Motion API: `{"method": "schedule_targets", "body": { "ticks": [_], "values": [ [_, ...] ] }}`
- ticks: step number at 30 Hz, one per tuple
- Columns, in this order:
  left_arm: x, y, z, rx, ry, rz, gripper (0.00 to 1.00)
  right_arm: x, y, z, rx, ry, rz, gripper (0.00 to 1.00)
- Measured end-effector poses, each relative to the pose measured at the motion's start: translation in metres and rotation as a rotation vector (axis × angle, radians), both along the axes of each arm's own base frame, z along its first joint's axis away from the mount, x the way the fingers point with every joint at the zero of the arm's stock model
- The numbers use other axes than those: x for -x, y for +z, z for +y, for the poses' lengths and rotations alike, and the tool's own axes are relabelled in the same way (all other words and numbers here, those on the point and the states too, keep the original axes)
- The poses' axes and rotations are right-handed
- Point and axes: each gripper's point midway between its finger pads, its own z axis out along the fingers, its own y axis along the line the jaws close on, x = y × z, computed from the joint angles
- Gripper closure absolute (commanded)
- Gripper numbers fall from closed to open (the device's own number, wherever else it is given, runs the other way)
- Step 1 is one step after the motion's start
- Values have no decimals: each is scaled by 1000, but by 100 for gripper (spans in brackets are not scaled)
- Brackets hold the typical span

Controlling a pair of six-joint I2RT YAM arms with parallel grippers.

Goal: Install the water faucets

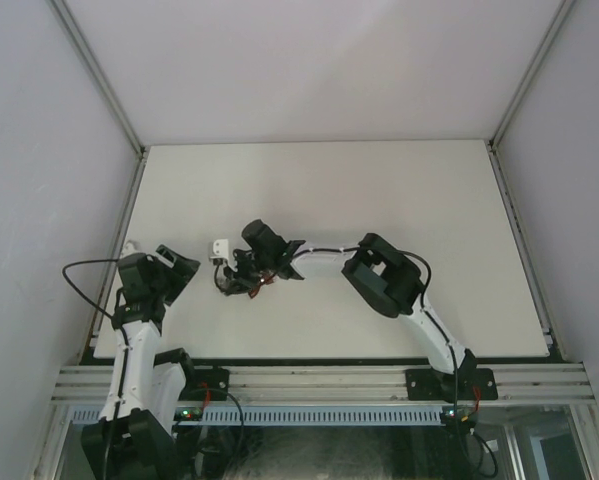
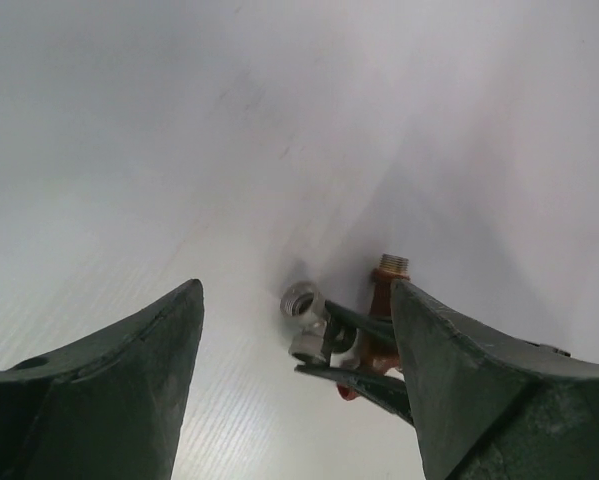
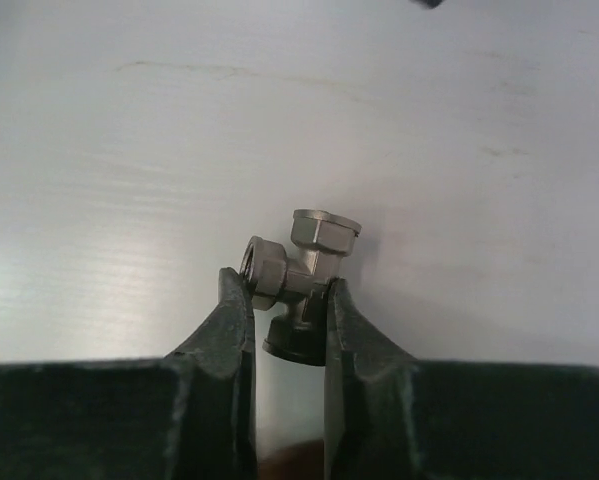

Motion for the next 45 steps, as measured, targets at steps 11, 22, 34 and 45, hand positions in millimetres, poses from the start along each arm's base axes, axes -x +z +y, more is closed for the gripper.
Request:
{"method": "schedule_targets", "body": {
  "ticks": [11,22,34,45],
  "values": [
    [-16,49,-46,130,-242,-222,10,26,90,-60,-125,-81,-139,100],
    [18,89,-129,307,-639,-331,10,37,147,-111,-203,-113,-390,100],
    [37,112,-153,364,-752,-390,0,51,157,-113,-198,-86,-481,100],
    [42,114,-157,372,-785,-393,11,54,164,-112,-201,-77,-531,100]
  ]
}}
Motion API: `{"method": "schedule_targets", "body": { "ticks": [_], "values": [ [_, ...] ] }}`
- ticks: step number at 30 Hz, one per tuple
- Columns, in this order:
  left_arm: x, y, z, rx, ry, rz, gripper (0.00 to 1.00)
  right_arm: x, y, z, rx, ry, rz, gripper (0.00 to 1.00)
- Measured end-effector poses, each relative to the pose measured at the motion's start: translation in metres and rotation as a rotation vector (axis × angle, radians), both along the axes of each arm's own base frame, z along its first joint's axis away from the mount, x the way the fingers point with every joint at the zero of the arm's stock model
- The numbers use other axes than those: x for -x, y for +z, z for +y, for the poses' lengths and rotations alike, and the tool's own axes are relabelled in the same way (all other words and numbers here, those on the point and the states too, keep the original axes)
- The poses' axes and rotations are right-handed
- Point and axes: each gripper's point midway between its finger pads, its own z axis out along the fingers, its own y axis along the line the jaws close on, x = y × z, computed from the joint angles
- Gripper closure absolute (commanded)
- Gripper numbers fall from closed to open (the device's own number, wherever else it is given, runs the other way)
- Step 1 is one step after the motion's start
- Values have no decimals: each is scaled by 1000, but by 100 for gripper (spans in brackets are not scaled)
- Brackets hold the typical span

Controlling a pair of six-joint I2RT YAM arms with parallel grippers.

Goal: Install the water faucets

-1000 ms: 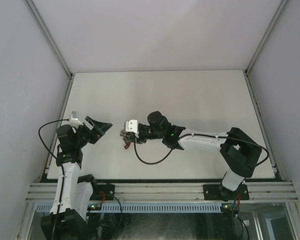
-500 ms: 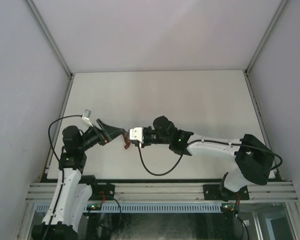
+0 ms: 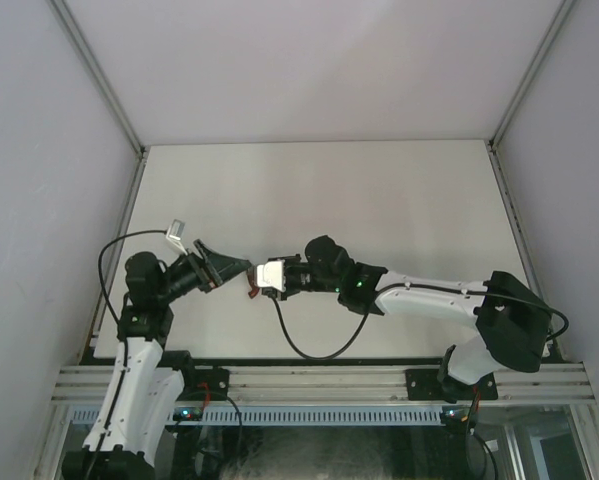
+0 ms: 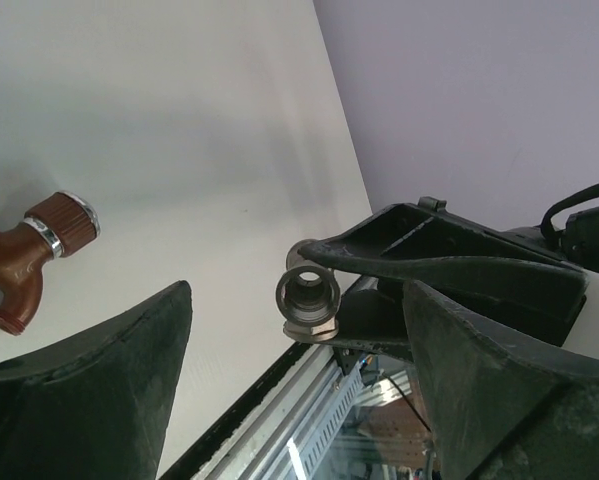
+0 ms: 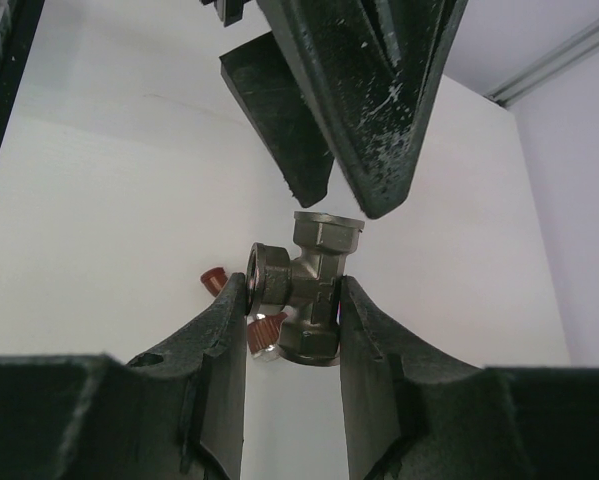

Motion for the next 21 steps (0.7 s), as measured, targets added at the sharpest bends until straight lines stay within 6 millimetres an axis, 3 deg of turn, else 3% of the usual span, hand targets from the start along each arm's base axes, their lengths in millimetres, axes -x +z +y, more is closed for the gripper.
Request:
{"method": "schedule_targets", "body": {
  "ticks": [7,21],
  "values": [
    [4,-11,-12,-5,-59,53,14,1,3,1,-3,-1,-13,100],
    [-3,-20,-14,-7,-61,91,24,13,2,6,-2,30,-11,100]
  ]
}}
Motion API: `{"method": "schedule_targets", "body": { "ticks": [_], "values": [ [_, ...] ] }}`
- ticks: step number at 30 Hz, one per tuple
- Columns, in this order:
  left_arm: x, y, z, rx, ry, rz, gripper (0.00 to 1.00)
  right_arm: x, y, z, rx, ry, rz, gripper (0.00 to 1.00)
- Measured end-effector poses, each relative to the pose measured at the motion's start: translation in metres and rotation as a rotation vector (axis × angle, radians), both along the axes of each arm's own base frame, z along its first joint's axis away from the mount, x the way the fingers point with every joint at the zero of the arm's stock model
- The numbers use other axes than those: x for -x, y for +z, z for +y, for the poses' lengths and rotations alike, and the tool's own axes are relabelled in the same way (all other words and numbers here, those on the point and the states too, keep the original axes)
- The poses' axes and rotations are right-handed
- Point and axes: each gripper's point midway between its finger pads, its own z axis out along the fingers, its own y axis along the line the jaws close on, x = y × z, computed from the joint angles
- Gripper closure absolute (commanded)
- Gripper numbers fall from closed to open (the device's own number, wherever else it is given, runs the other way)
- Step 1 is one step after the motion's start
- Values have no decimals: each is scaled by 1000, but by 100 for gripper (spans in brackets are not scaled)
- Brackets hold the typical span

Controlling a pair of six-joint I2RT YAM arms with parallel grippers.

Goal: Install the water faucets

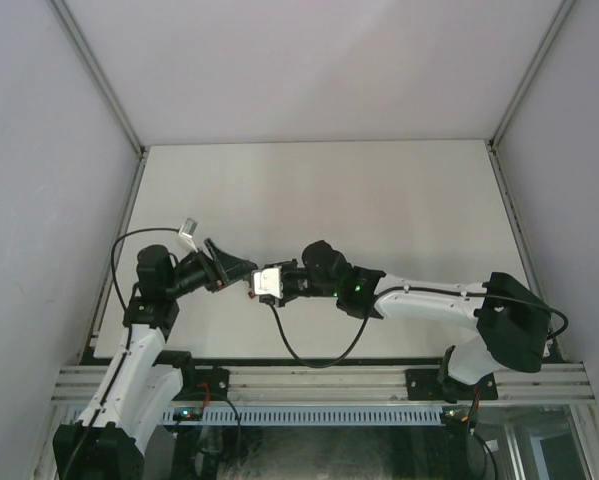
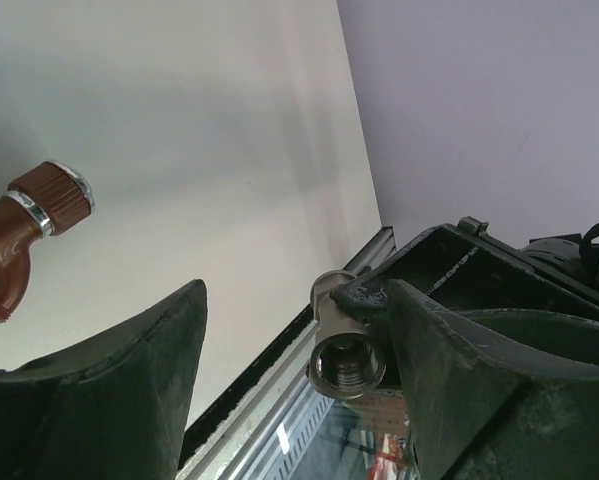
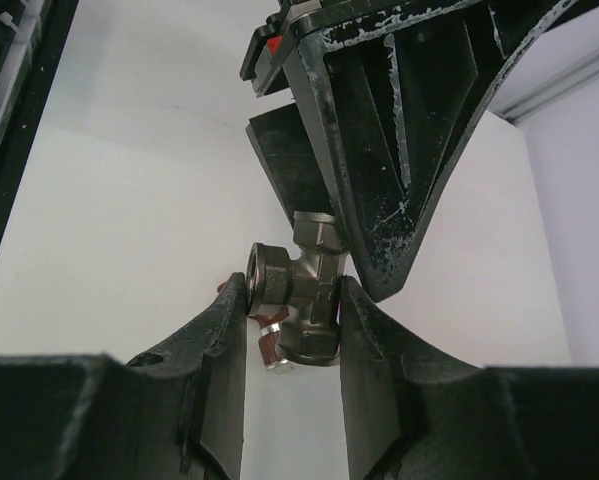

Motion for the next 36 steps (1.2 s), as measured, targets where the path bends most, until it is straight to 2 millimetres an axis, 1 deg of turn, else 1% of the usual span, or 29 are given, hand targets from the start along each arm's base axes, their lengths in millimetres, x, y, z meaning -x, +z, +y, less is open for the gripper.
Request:
{"method": "schedule_targets", "body": {
  "ticks": [9,12,13,15,17,19,24,28,29,30,31,33,35,36],
  "values": [
    [2,3,-5,0,-20,-21,29,3,0,1,2,12,-8,100],
    [2,4,-5,1,-24,-26,39,2,-1,2,5,9,-8,100],
    [3,5,-6,2,-26,-30,45,2,-2,2,8,9,-6,100],
    [4,6,-7,4,-32,-32,47,2,-5,3,14,8,-4,100],
    [5,6,-8,4,-40,-37,46,1,-7,3,20,7,-2,100],
    [5,6,-9,5,-46,-36,39,1,-8,3,22,7,0,100],
    [6,1,-12,-2,-63,-17,36,2,-12,1,35,7,6,100],
    [9,-4,-11,-27,-71,-4,42,1,-17,1,50,3,11,100],
    [9,-4,-11,-31,-74,-7,41,1,-18,1,53,2,13,100],
    [9,-4,-11,-34,-75,-7,36,0,-19,1,55,2,14,100],
    [10,-4,-11,-38,-76,-7,33,0,-19,1,56,2,14,100],
    [10,-5,-10,-52,-80,-7,32,0,-20,2,57,2,14,100],
    [11,-4,-10,-63,-81,-8,25,0,-19,2,56,1,12,100],
    [10,-4,-9,-68,-82,-12,27,0,-19,2,56,0,11,100]
  ]
}}
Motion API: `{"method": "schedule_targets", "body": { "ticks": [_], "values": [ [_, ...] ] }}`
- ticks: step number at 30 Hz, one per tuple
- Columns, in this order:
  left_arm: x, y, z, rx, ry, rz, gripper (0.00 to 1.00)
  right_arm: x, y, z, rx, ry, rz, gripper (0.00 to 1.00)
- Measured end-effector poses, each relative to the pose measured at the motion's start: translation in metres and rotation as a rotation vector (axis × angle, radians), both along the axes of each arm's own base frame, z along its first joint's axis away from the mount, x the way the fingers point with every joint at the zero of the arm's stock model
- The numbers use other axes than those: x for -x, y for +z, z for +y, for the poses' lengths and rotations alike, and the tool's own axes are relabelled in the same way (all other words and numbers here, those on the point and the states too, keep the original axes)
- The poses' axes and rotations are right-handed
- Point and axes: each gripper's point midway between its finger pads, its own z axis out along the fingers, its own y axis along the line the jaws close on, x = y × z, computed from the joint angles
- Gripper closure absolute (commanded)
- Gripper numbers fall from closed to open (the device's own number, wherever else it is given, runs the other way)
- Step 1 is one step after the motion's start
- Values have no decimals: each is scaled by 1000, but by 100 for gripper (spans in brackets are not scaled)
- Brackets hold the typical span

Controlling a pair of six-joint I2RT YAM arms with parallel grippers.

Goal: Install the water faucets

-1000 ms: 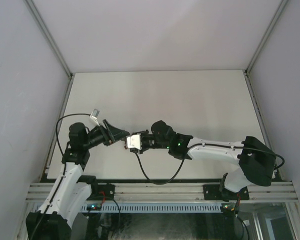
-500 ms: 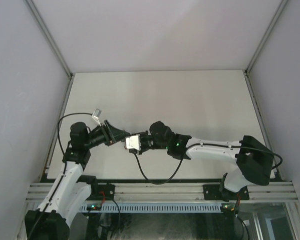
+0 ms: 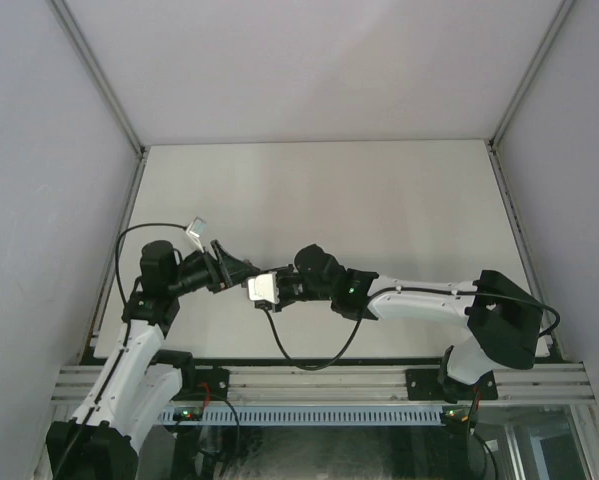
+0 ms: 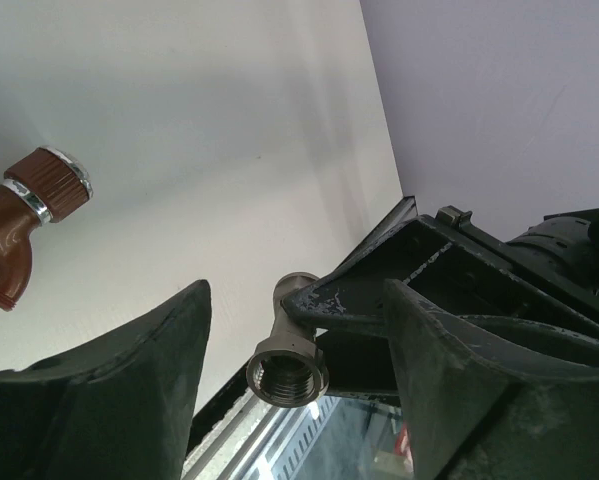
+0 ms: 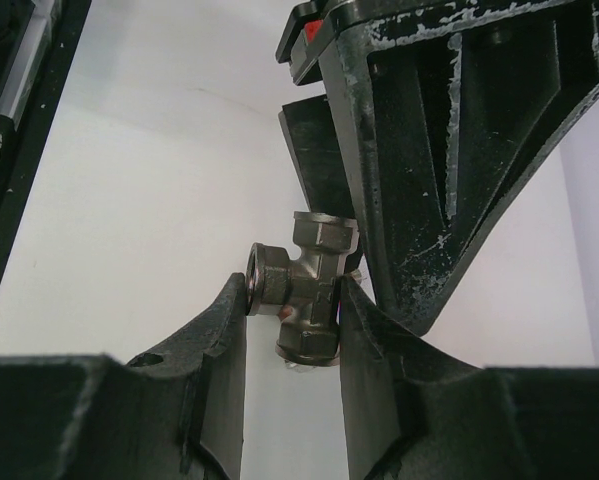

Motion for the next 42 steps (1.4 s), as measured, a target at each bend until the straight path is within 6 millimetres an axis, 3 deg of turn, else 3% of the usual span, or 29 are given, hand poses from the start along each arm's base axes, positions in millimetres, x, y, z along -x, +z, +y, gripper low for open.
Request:
{"method": "schedule_targets", "body": {
  "ticks": [5,9,20,26,29,33,38,42],
  "values": [
    [0,4,0,-12,-7,-16,29,-1,2,1,-5,-2,-3,100],
    [1,5,0,-10,-12,-20,20,-1,2,1,-7,-1,5,100],
    [3,13,4,-36,-11,-82,13,0,7,-4,-34,12,67,100],
    [21,11,0,-12,-85,-32,10,-35,31,-15,-108,-99,26,100],
    [22,12,0,-10,-89,-28,12,-42,37,-18,-123,-123,8,100],
    [16,15,-2,15,-86,-7,13,-31,38,-11,-117,-88,-26,100],
    [10,22,-4,42,-79,-17,30,-18,38,-5,-108,-48,-56,100],
    [9,25,-5,50,-78,-23,34,-15,39,-3,-106,-37,-70,100]
  ]
}}
